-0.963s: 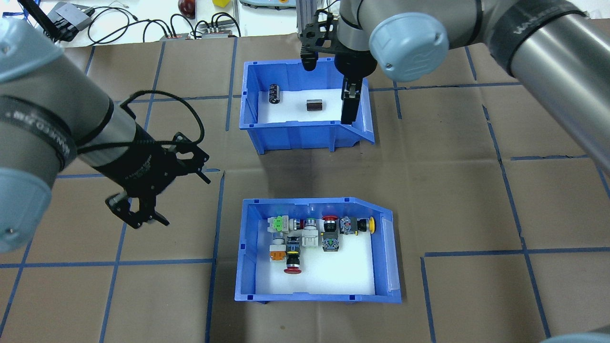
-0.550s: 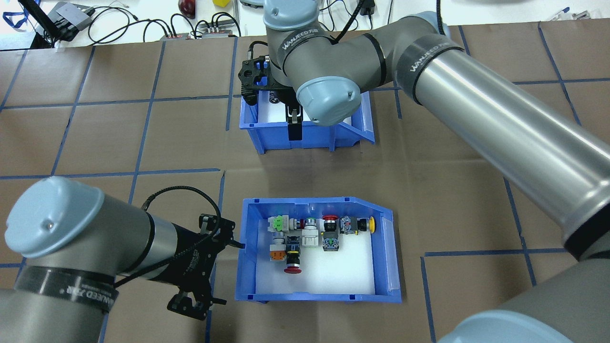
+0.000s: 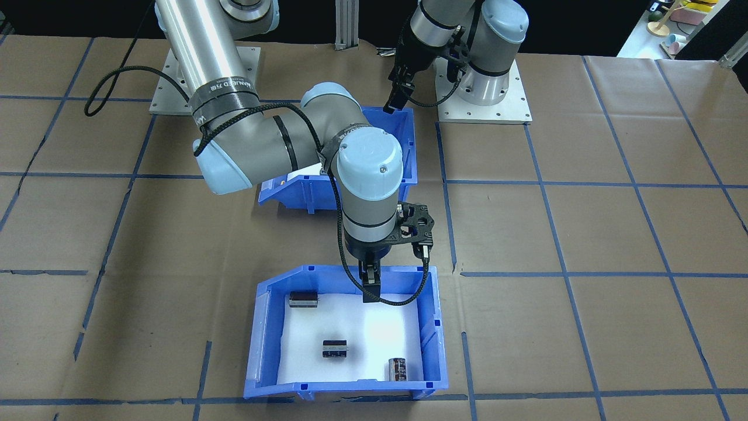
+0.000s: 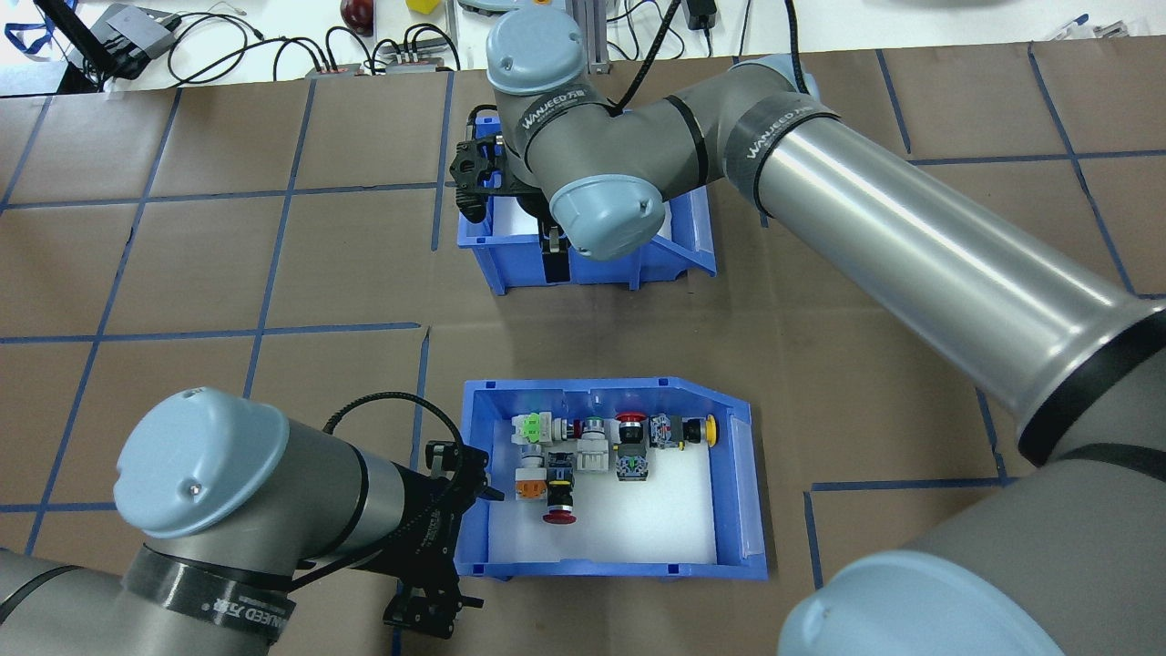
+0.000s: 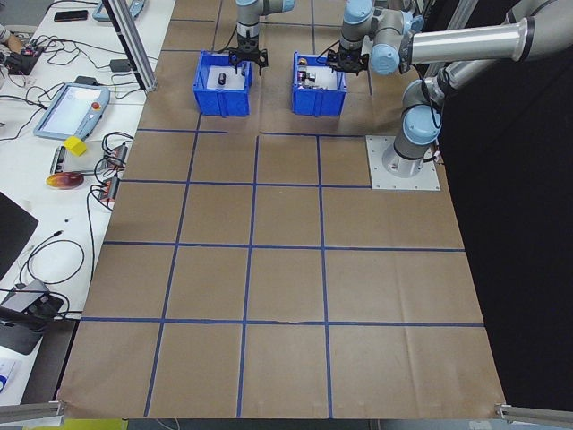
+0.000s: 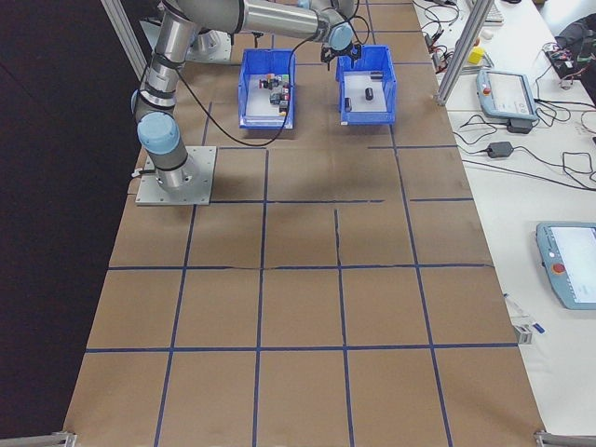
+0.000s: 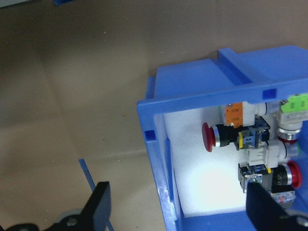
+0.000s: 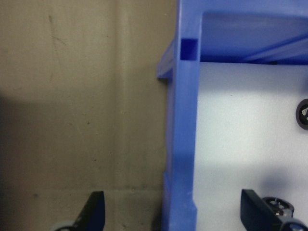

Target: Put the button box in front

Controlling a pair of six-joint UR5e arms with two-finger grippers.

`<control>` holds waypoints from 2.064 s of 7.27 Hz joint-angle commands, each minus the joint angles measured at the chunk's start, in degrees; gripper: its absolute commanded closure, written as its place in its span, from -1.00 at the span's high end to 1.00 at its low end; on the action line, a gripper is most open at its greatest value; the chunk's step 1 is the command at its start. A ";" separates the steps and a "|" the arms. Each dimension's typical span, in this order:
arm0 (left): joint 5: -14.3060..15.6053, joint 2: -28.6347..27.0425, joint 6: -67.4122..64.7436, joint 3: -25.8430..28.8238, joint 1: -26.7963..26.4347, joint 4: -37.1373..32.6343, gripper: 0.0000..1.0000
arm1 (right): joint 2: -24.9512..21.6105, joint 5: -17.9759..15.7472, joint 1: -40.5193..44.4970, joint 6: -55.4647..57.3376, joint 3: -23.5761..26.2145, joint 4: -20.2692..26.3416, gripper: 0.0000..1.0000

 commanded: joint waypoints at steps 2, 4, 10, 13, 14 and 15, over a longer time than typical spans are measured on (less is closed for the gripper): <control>2.78 -8.17 -10.25 -0.13 -7.37 9.24 0.96 | 1.45 -0.09 -0.05 2.41 0.05 -0.55 0.45; 5.51 -12.41 -15.04 -0.05 -11.52 14.53 0.96 | 1.27 -1.83 0.04 2.41 -0.13 0.08 -0.48; 9.92 -18.38 -17.51 -0.49 -15.39 19.63 0.80 | -6.00 -2.20 -5.37 0.66 -1.89 8.75 -0.78; 9.66 -18.92 -22.84 -1.10 -16.55 25.22 -0.69 | -11.37 -1.67 -18.55 -16.96 1.96 12.29 -0.78; 9.22 -18.93 -25.83 -1.28 -16.55 26.74 -1.00 | -13.48 -1.67 -22.85 -23.45 4.51 12.20 -0.78; 9.04 -18.93 -25.78 -1.19 -16.55 26.67 -1.00 | -16.02 -1.67 -26.73 -29.17 7.32 12.20 -0.78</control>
